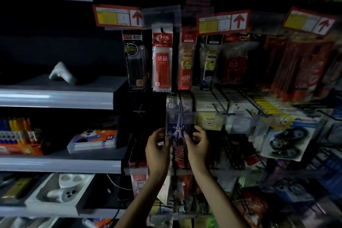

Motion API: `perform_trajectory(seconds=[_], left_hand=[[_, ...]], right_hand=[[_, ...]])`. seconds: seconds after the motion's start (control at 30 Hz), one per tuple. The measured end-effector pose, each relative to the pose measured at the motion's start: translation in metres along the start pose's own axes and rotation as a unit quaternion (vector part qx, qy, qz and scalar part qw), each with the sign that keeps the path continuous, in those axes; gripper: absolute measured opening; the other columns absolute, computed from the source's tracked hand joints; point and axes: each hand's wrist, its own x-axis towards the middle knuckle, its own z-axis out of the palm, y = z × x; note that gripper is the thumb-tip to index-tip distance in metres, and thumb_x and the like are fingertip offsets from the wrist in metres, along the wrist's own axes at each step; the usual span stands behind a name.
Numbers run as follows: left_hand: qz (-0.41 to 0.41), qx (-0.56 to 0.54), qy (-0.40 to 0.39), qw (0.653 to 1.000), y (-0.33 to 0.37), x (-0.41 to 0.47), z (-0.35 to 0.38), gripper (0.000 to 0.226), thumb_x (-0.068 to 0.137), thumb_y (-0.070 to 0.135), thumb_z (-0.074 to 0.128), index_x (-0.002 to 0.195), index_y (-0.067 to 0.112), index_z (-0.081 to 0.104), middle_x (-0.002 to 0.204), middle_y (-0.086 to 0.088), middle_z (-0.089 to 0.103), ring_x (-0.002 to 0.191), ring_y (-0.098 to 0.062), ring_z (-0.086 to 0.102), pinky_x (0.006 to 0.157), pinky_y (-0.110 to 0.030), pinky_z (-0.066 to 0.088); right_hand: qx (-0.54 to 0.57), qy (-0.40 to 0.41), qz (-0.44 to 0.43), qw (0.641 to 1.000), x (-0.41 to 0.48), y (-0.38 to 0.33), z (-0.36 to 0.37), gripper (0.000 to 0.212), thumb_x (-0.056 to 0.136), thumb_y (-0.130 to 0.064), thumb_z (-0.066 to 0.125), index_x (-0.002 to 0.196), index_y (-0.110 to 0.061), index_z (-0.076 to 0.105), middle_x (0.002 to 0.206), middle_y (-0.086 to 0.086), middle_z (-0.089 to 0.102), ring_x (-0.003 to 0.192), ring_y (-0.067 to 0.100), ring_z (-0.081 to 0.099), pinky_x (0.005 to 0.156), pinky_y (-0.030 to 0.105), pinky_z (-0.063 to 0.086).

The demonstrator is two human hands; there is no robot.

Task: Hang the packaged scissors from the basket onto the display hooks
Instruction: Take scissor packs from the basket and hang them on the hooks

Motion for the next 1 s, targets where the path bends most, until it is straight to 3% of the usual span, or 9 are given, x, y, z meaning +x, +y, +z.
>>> perform_trajectory(seconds=[0.07,0.2,0.3,0.43,0.5,0.63,0.73,0.87,1.0], left_hand=[[-0.011,0.008,0.010,1.000,0.002,0.003,0.003,0.025,0.096,0.030,0.076,0.116,0.041,0.065,0.107,0.013,0.071,0.098,-0.001,0.069,0.081,-0.026,0.058],[-0.029,0.032,0.013,0.999,0.001,0.009,0.009,0.023,0.092,0.030,0.081,0.109,0.035,0.066,0.099,0.013,0.073,0.092,-0.001,0.070,0.075,-0.026,0.057],[-0.039,0.041,0.034,0.998,0.010,0.009,0.011,0.024,0.090,0.032,0.083,0.106,0.032,0.064,0.092,0.017,0.069,0.088,0.004,0.066,0.067,-0.016,0.046],[-0.050,0.080,0.040,0.995,0.011,0.016,0.015,0.021,0.090,0.042,0.080,0.088,0.040,0.059,0.091,0.016,0.069,0.085,0.000,0.065,0.070,-0.029,0.053],[-0.064,0.089,0.045,0.993,0.010,0.022,0.016,0.022,0.088,0.045,0.080,0.088,0.035,0.060,0.088,0.014,0.069,0.082,-0.003,0.066,0.073,-0.037,0.058],[-0.077,0.082,0.047,0.992,0.015,0.032,0.018,0.023,0.086,0.042,0.082,0.089,0.030,0.064,0.086,0.012,0.071,0.081,-0.010,0.070,0.075,-0.041,0.060],[-0.081,0.087,0.046,0.992,0.022,0.038,0.018,0.019,0.088,0.034,0.081,0.085,0.031,0.062,0.085,0.009,0.070,0.084,-0.016,0.069,0.074,-0.036,0.057],[-0.096,0.100,0.053,0.989,0.021,0.035,0.017,0.018,0.088,0.036,0.081,0.097,0.026,0.068,0.091,0.009,0.073,0.084,-0.012,0.069,0.068,-0.030,0.051],[-0.087,0.088,0.048,0.991,0.015,0.028,0.016,0.019,0.088,0.041,0.081,0.092,0.031,0.066,0.086,0.015,0.071,0.083,-0.007,0.069,0.073,-0.035,0.057]], right_hand=[[0.030,0.014,0.014,0.999,0.005,-0.002,0.005,0.036,0.087,-0.012,0.079,0.119,-0.015,0.063,0.104,0.010,0.063,0.090,0.020,0.061,0.068,0.010,0.047],[0.041,0.017,0.019,0.999,0.009,0.003,0.016,0.030,0.084,-0.010,0.082,0.095,-0.027,0.060,0.091,-0.004,0.065,0.083,0.013,0.063,0.077,0.030,0.051],[0.040,0.023,0.028,0.999,0.013,0.004,0.019,0.026,0.083,-0.007,0.082,0.095,-0.017,0.062,0.085,-0.005,0.063,0.078,0.014,0.062,0.071,0.018,0.048],[0.043,0.023,0.036,0.998,0.018,0.001,0.018,0.022,0.084,-0.005,0.081,0.098,-0.008,0.064,0.083,0.001,0.064,0.071,0.009,0.062,0.060,0.009,0.046],[0.051,0.023,0.043,0.998,0.021,0.000,0.017,0.022,0.085,-0.003,0.079,0.100,-0.004,0.064,0.082,0.001,0.064,0.072,0.003,0.062,0.059,0.007,0.046],[0.059,0.032,0.044,0.997,0.026,-0.004,0.018,0.020,0.086,-0.002,0.078,0.100,-0.001,0.063,0.083,0.008,0.068,0.071,0.010,0.064,0.059,0.007,0.047],[0.069,0.033,0.046,0.996,0.029,-0.009,0.021,0.018,0.085,0.001,0.077,0.093,-0.004,0.062,0.079,0.005,0.066,0.069,0.006,0.063,0.058,0.008,0.045],[0.058,0.029,0.063,0.996,0.030,-0.004,0.024,0.022,0.083,-0.002,0.080,0.086,-0.011,0.061,0.075,0.000,0.064,0.069,0.013,0.062,0.062,0.022,0.045],[0.045,0.021,0.061,0.997,0.028,-0.002,0.019,0.019,0.082,-0.004,0.081,0.092,-0.005,0.064,0.076,-0.005,0.062,0.069,0.006,0.061,0.060,0.008,0.044]])
